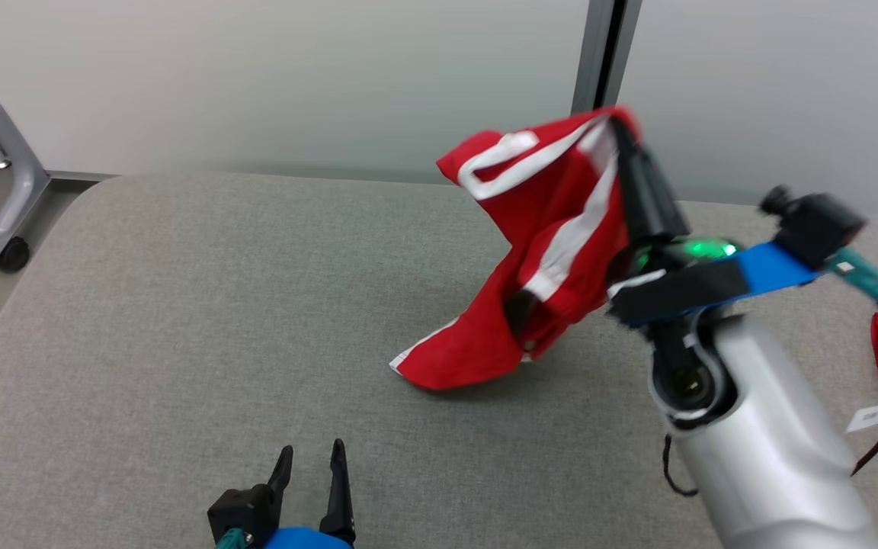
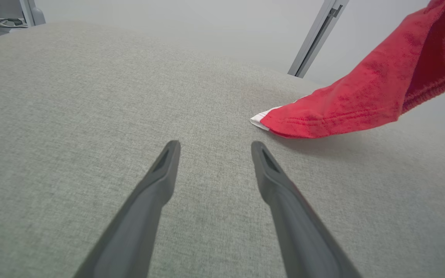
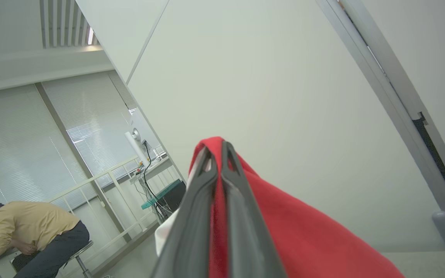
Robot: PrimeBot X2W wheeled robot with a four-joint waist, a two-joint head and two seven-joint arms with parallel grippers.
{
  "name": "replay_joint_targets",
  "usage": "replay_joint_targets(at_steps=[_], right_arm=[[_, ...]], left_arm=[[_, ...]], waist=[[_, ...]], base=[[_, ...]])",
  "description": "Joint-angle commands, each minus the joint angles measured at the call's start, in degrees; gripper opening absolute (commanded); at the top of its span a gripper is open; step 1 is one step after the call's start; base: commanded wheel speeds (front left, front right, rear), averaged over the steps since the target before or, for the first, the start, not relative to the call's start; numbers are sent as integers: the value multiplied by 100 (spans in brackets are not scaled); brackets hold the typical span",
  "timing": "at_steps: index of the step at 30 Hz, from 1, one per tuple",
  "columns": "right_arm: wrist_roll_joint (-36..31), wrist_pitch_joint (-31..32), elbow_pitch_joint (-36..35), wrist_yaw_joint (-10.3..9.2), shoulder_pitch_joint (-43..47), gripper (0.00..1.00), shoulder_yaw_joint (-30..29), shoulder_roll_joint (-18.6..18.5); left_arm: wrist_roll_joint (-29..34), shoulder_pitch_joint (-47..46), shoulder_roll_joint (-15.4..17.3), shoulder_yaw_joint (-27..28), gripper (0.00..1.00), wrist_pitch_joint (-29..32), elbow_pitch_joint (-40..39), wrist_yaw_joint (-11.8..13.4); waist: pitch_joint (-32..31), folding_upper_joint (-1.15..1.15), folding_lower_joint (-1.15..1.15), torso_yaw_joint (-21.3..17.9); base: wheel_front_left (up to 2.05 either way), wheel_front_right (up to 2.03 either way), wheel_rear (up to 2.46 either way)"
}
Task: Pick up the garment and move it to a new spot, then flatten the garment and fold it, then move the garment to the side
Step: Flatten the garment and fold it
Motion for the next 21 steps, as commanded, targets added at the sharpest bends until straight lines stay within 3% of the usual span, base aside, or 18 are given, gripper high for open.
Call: replay_joint_targets(at_steps=[1,3,6,10,11,12,13,16,21], right_arm=[[327,2,-162,2,-119,0,-243,-20],[497,2,-164,2,-112,0,-525,-19],[252,2,222,2,113,0,-823,-17],[-746,0,1031,4,425,0,-1447,-19],[-1049,1,1278,3,522,15,-1579,-12],[-1240,2,1608,3,659,49,-1688,-5],[-1492,0,1767,3,668,100,-1815,-8],[-2049,1,1944,3,804,100,-2008,-64],[-2440,1,1532,3,1128,100,-2124,-40]], left_arm=[[-20,-103,0,-41,100,0,3,7],[-31,-153,0,-96,100,0,-2,9],[-64,-206,-1,-183,100,1,-31,21],[-88,-357,-1,-244,100,0,-62,35],[-74,-400,-2,-280,100,0,-64,36],[-56,-422,0,-299,100,0,-60,43],[-57,-450,0,-304,100,1,-55,56],[-40,-530,0,-334,100,0,-45,80],[-15,-664,-3,-384,100,0,-120,-44]], waist=[[28,0,0,53],[55,0,0,71],[154,0,0,18],[329,0,0,-164],[364,0,0,-208],[395,0,0,-266],[428,0,0,-326],[508,0,0,-490],[605,0,0,-832]], base=[[0,0,0],[0,0,0],[0,0,0],[0,0,0],[0,0,0],[0,0,0],[0,0,0],[0,0,0],[0,0,0]])
